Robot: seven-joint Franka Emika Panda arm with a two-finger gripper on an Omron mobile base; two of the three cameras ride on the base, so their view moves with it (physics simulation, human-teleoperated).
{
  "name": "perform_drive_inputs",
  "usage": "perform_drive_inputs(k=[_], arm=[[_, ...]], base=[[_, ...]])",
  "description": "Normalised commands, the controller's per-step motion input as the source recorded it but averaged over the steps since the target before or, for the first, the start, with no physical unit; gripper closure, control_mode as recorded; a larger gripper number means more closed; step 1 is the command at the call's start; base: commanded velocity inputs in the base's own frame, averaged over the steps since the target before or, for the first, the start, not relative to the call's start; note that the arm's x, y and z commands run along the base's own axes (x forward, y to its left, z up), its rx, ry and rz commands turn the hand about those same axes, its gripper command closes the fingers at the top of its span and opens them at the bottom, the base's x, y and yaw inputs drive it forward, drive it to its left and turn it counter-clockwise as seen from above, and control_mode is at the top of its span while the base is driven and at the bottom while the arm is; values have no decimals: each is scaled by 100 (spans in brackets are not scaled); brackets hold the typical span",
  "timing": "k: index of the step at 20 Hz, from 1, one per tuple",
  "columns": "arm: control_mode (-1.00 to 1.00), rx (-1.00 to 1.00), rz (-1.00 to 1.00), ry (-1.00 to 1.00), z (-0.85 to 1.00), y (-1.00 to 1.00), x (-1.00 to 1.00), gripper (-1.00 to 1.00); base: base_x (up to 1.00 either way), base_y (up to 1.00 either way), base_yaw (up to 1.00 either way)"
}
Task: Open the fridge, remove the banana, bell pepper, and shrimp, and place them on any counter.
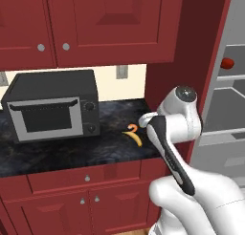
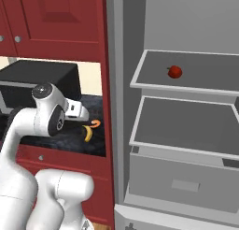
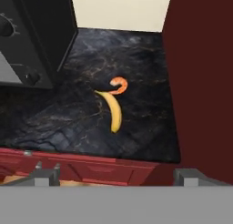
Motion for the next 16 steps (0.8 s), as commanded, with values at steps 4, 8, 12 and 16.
perform_drive_inputs(k=[4,8,12,16], arm=[[-100,1,0,0,100,0,-95,-100],[-100,0,0,0,100,0,-95,-100],[-100,0,0,0,78,-10,-58,-100],[-100,0,-2,-2,5,-39,-33,-100]], base=[[0,0,0],[0,0,0],[0,0,0],[0,0,0]])
